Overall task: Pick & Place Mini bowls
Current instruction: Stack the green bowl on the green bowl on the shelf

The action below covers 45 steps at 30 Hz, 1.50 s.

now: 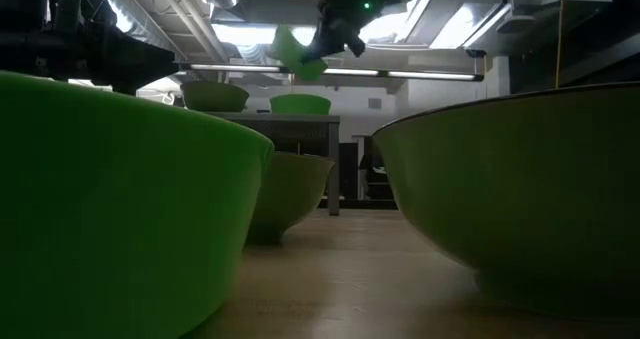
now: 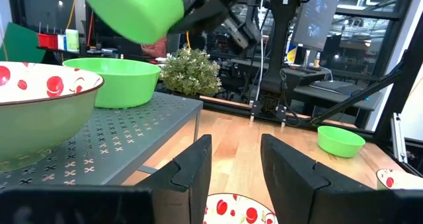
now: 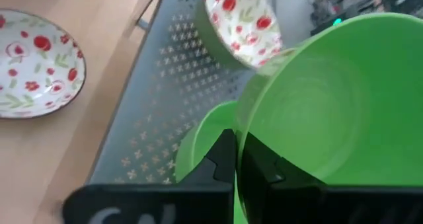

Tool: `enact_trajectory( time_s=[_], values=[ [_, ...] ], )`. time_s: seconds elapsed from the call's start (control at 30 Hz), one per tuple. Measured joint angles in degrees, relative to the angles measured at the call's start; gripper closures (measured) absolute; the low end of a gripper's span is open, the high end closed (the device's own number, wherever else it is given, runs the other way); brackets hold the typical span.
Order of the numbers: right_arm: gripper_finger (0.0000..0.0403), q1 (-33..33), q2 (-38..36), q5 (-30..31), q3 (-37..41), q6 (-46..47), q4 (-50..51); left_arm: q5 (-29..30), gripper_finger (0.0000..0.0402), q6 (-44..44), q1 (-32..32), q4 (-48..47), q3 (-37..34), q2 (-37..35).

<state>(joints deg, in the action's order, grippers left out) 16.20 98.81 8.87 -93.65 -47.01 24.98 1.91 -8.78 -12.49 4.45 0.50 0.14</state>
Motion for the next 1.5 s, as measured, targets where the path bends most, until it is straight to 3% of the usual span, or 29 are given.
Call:
enact_trajectory(
  time_s=[0.83, 1.3, 1.5],
  values=[
    [0.0393, 2.9, 3.3, -3.9, 0.1, 4.8, 4.1, 0.0, 0.0276, 0.0, 0.0, 0.0, 0.0, 0.0],
    [0.0299, 2.9, 3.3, 2.2, 0.1, 4.7, 4.0, 0.0, 0.0276, 0.0, 0.0, 0.0, 0.0, 0.0],
    [0.0286, 2.9, 3.3, 2.1, 0.1, 4.7, 3.8, 0.0, 0.0276, 0.0, 0.0, 0.0, 0.0, 0.0]
  ],
)
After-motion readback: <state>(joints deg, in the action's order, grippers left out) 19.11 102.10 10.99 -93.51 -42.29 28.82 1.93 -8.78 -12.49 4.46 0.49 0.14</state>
